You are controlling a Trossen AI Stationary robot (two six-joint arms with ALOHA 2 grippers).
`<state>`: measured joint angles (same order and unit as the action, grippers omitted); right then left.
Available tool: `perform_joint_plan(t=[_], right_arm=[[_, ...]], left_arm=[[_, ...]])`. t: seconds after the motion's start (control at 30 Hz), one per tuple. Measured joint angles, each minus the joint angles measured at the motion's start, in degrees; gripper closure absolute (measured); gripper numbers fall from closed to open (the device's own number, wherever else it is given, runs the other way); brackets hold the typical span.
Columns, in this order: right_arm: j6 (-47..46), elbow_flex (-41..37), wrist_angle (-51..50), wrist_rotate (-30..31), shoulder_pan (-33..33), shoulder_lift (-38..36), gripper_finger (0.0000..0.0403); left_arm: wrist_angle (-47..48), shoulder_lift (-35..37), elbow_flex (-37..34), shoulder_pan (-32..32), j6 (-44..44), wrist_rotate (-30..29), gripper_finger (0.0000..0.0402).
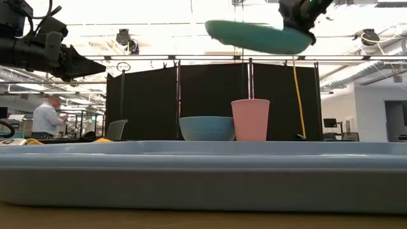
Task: Set up tray
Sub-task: Put the light blue plate on the blue tray
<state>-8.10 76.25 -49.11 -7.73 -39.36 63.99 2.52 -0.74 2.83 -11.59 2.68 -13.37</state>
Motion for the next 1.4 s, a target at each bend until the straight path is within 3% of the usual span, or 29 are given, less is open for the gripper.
perform_joint_plan(t=[0.27,0.43,0.53,0.7,1.07,1.4], right_arm=[[-1.24,0.0,-8.98,0.81,17.68,-1.48,0.0402],[-7.86,-0.25,-16.84,5.89,26.25,-1.1,0.0402],[-12.44,-2.38,-16.72,9.15,31.04,-1.07,0.0402],[-15.68,-9.86,-13.35,9.6,36.85,-1.06,0.0403],[-18.27,-28.39,3.5,7.69,40.08,-1.0,0.0403],[-26.8,-35.74,7.9,6.12,42.02,-0.86,0.0403]], left_arm=[[0.0,0.0,0.0,-0.01,0.01,-0.04,0.0364],[0.0,-0.01,0.0,0.02,0.02,-0.04,0.0364],[-0.01,-0.01,0.0,-0.01,-0.01,-0.09,0.0364],[0.0,0.0,0.0,-0.01,-0.24,-0.08,0.0364],[0.7,0.01,0.0,0.02,-3.43,1.82,0.0364],[0.68,-0.01,0.0,-0.01,-3.81,1.31,0.0364]])
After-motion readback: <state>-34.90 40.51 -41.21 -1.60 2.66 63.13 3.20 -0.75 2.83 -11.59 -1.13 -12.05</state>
